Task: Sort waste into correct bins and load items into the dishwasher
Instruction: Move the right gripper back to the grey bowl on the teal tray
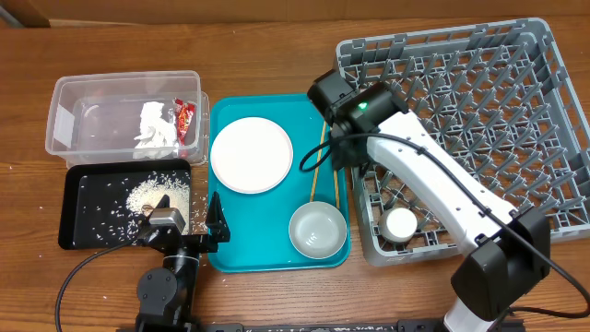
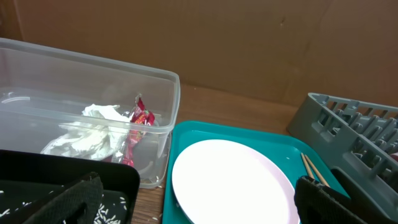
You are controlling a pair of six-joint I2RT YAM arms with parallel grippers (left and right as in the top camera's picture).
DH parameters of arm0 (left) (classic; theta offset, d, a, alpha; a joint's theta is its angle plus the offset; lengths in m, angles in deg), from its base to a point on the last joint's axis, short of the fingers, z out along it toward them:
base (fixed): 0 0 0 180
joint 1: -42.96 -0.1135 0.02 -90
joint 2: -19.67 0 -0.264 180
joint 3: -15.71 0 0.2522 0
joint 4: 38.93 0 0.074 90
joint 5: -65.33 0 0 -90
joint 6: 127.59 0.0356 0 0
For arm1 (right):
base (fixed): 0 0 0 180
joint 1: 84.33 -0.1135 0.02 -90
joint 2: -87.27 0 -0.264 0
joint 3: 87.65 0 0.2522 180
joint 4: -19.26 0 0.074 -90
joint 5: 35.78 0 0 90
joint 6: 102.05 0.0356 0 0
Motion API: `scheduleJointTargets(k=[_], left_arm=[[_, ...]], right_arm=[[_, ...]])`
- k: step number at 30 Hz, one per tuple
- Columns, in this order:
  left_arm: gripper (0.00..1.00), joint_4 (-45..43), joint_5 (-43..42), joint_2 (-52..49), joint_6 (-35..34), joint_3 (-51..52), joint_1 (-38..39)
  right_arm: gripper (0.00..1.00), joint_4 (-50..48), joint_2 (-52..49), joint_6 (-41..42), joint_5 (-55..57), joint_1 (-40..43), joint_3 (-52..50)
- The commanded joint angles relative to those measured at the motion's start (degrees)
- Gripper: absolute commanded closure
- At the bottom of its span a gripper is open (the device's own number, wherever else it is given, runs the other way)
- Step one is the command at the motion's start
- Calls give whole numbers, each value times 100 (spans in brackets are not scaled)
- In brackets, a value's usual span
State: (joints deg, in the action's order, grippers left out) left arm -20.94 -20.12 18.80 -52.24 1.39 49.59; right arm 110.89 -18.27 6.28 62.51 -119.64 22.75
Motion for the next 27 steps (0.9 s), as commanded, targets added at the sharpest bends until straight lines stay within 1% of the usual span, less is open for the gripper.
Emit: scheduleJointTargets(k=[1,4,10,13,17,18,19,20,21,23,24,27], left_arm=[[0,-24,31,55,-59,26,-33],[0,-24,31,55,-59,26,-33],[0,-24,31,55,-57,26,-33],[0,-24,31,55,-57,26,-33],[0,-24,31,55,-59,26,-33],[0,-24,31,55,-59,26,-33],[0,-24,31,55,-59,26,-33],[0,-24,31,55,-59,26,-33],[0,-24,31,55,-59,26,-33],[0,-24,31,55,-59,26,-33],[0,-24,31,55,-57,26,-33],[0,-24,31,55,-59,26,-33]], right_arm=[[40,-24,79,-1672,-1891,-243,-87],[39,-92,74,-2170,-1956,-446,-369],[37,-828,74,-2614,-1930,-551,-1386],[37,-1497,74,-2627,-1720,-549,-1989],[37,-2273,74,-2605,-1172,-549,-2444],[39,-2376,72,-2608,-1156,-549,-2481],[46,-2452,72,-2608,-1156,-549,-2498],[50,-2472,72,-2608,-1156,-549,-2498],[53,-2492,72,-2608,-1156,-549,-2498],[54,-2505,72,-2608,-1156,-549,-2498],[58,-2500,72,-2608,-1154,-549,-2498],[82,-2485,74,-2601,-1152,-549,-2494]])
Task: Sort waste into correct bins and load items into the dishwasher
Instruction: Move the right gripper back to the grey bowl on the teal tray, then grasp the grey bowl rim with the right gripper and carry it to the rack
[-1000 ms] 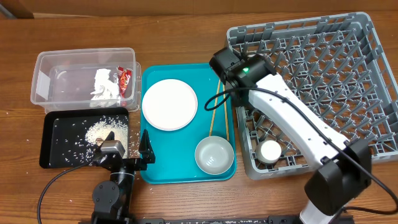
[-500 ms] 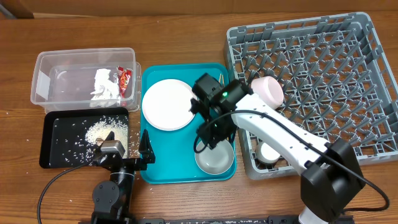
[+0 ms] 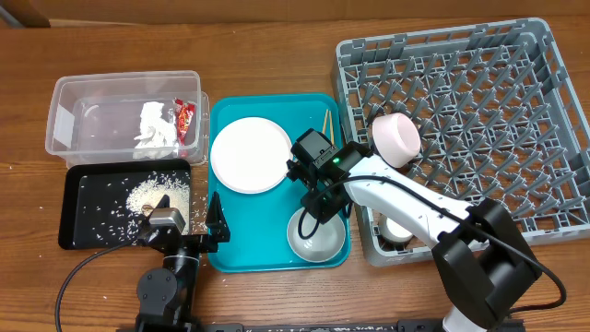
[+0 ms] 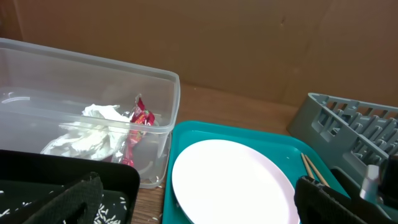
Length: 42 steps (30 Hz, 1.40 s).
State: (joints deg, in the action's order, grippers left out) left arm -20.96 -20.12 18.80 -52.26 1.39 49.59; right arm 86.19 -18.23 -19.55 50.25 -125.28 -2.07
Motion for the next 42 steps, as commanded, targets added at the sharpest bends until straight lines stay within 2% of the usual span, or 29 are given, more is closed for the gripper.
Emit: scheduleJointTargets(k=[1,5,11,13,16,21,24,26,29,42], left_arm=[[0,-22,31,55,-57,26,-33],[0,-22,31,55,-55,26,-33],[0,-22,31,55,-55,26,-33],[0,-22,31,55,-55,26,-33],[0,-22,31,55,-55,26,-33],[0,-22,31,55,-57,26,-33],[0,-22,31,55,-55,26,-33],[0,-22,31,55,-55,26,-33],[0,-22,31,55,-55,26,-33],[0,-22,31,55,-57,26,-33]], right_arm=[[88,-11,72,31,87,15,9],[96,168,72,68,94,15,299],[96,752,72,389,435,15,1054],[96,1025,72,737,835,15,1322],[96,1515,90,1639,1832,15,1770],[96,2448,227,3724,4041,15,2562],[96,2852,387,4846,5633,20,2743],[96,2979,426,5287,6494,61,2743],[96,2929,385,5405,7108,282,2669],[96,3150,-225,5342,7143,2142,2280]])
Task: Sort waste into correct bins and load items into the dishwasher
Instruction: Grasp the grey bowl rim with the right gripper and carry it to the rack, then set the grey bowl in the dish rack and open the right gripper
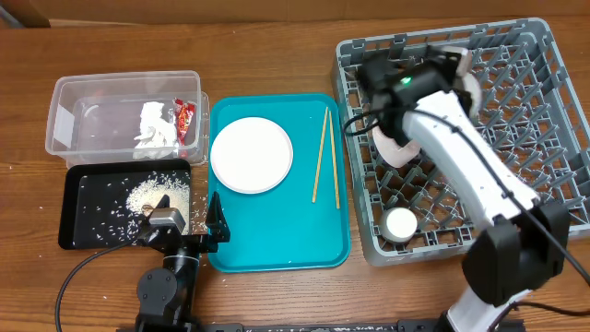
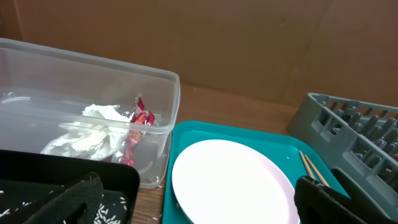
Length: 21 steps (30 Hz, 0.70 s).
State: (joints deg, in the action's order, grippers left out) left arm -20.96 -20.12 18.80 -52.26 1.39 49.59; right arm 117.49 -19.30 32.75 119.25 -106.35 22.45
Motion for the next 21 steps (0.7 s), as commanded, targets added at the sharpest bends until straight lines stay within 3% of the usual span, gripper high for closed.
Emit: scheduleJointTargets(k=[1,7,21], left_arm=[[0,-22,31,55,-57,26,-33],[0,-22,31,55,-57,26,-33],[0,-22,31,55,-57,26,-33]], right_arm=[[96,-2,-127,111,243,354,-258],[96,37,-201,103,282,570,-577],[96,199,-466,109,284,149,-826]])
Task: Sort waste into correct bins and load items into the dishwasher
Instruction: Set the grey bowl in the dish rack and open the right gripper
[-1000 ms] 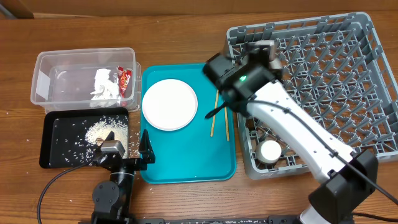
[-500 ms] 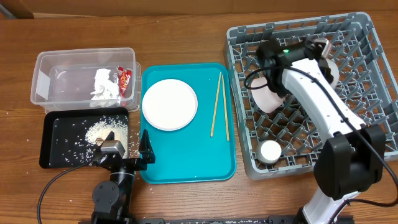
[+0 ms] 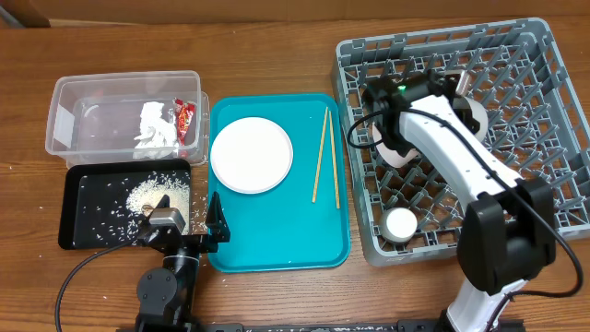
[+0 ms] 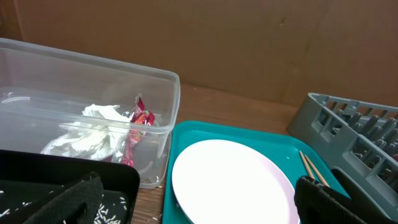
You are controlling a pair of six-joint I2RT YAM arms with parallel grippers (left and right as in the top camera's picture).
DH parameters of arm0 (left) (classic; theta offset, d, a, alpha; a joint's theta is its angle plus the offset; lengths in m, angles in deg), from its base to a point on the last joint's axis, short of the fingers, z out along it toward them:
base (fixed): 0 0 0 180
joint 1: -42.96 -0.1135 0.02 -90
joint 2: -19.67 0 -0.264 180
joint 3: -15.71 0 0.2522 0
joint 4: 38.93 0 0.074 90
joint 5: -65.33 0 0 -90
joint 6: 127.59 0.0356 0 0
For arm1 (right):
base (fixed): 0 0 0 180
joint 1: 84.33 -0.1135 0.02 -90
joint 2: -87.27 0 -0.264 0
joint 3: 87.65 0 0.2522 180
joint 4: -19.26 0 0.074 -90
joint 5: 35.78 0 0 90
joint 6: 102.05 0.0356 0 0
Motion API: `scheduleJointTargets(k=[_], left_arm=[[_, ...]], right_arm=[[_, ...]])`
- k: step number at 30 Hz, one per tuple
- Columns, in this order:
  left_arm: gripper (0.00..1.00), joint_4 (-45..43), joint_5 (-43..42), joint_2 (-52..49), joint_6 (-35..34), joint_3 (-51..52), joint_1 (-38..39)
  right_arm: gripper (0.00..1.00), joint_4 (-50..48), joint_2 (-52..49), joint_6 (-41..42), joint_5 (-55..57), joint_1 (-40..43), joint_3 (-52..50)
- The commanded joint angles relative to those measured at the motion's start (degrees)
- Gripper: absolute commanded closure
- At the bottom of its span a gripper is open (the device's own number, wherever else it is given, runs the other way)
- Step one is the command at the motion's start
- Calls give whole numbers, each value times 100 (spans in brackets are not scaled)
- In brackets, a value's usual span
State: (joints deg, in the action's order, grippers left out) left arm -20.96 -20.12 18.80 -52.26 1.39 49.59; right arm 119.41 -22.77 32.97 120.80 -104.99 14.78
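My right gripper reaches over the grey dish rack, next to a pale bowl that stands on edge among the prongs. Its jaws are hidden by the arm. A pink bowl leans in the rack just left of it, and a small white cup sits in the near corner. The teal tray holds a white plate and a pair of chopsticks. My left gripper rests open at the table's front, facing the white plate.
A clear plastic bin at the back left holds crumpled tissue and a red wrapper. In front of it lies a black tray with scattered rice. The rack's prongs stand close around the right arm.
The right arm has come down and slightly right over the rack. The pale bowl, then high by the gripper near the rack's back, now stands on edge among the prongs.
First the right arm was at the rack's left edge and the pale bowl sat on the teal tray. Then the pink bowl stood in the rack and the gripper was at the pale bowl. Later the tray had lost that bowl; now it stands in the rack. The left arm stayed still.
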Motion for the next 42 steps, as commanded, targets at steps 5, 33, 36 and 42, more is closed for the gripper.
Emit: scheduleJointTargets(k=[5,33,36,42], left_arm=[[0,-22,31,55,-57,26,-33],[0,-22,31,55,-55,26,-33],[0,-22,31,55,-57,26,-33],[0,-22,31,55,-57,26,-33]], right_arm=[[96,98,-122,87,90,-83,-59],[96,476,-120,35,614,-341,-92],[96,649,-120,304,614,-415,-92],[96,597,-120,299,575,-435,-92]])
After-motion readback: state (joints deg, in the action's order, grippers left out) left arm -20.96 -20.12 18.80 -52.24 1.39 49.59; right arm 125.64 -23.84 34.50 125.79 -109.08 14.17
